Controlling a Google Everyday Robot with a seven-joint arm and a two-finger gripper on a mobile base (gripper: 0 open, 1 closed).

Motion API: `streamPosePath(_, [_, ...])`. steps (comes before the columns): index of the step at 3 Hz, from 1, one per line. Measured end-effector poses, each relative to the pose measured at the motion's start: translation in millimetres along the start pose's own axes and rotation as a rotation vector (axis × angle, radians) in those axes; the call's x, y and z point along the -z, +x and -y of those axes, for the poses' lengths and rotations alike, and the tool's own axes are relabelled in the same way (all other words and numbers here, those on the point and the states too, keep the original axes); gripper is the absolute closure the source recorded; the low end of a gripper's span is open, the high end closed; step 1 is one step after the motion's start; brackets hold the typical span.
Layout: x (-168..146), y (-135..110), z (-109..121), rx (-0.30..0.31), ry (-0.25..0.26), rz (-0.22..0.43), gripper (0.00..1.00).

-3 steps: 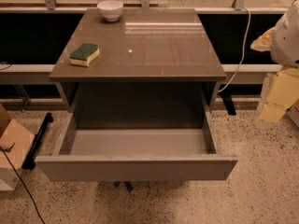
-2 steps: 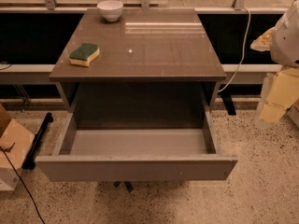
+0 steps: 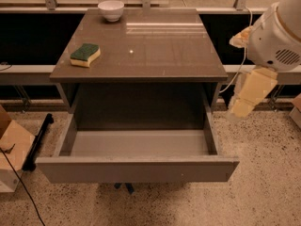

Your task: Place sponge into top drawer

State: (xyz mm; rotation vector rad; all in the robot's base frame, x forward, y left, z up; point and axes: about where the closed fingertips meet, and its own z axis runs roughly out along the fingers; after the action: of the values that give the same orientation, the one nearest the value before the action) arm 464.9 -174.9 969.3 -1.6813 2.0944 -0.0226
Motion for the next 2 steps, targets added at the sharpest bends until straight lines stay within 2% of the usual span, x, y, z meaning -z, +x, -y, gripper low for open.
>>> streamPosePath(1, [-17, -27, 12, 0.004, 0.009, 0.096, 0.0])
streamPosePath(2, [-41, -50, 27, 0.002, -0.015, 0.181, 0.0])
